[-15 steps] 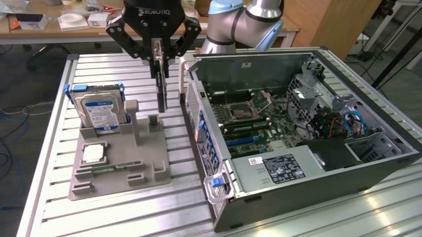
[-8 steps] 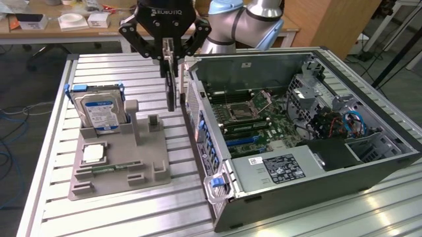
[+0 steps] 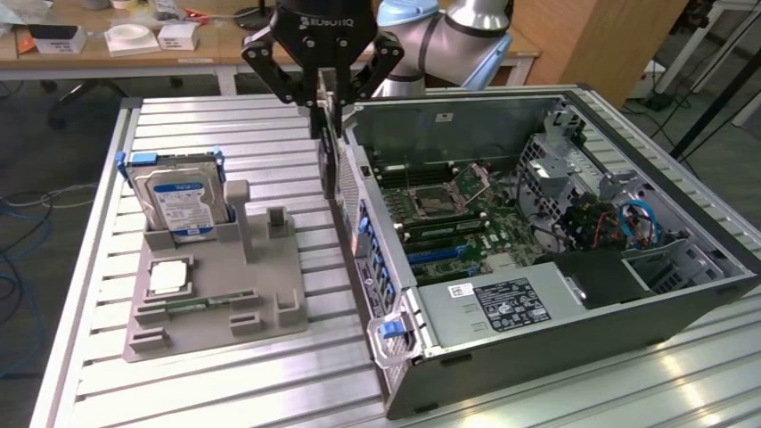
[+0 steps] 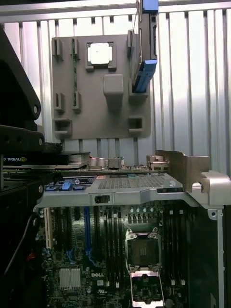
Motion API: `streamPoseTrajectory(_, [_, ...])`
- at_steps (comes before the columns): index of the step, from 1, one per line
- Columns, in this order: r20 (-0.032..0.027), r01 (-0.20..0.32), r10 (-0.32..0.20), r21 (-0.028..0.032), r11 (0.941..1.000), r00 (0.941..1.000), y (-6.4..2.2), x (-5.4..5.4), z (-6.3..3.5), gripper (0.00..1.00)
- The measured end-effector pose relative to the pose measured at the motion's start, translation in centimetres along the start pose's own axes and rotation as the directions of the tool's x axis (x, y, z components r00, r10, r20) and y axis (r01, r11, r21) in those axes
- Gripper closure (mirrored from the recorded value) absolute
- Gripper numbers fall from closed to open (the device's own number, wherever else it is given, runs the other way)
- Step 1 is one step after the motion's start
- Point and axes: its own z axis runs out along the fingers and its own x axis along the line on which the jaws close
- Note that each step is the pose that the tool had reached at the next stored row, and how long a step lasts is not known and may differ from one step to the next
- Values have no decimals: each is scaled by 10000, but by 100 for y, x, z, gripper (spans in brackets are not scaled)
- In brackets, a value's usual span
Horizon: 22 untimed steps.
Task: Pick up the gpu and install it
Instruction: 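Pick up the gpu and move the gpu toward the slot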
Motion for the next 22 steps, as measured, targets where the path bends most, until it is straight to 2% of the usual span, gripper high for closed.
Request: streamPoseTrajectory(22, [-1,7,-7,0,10000,10000,34,-493,13,74])
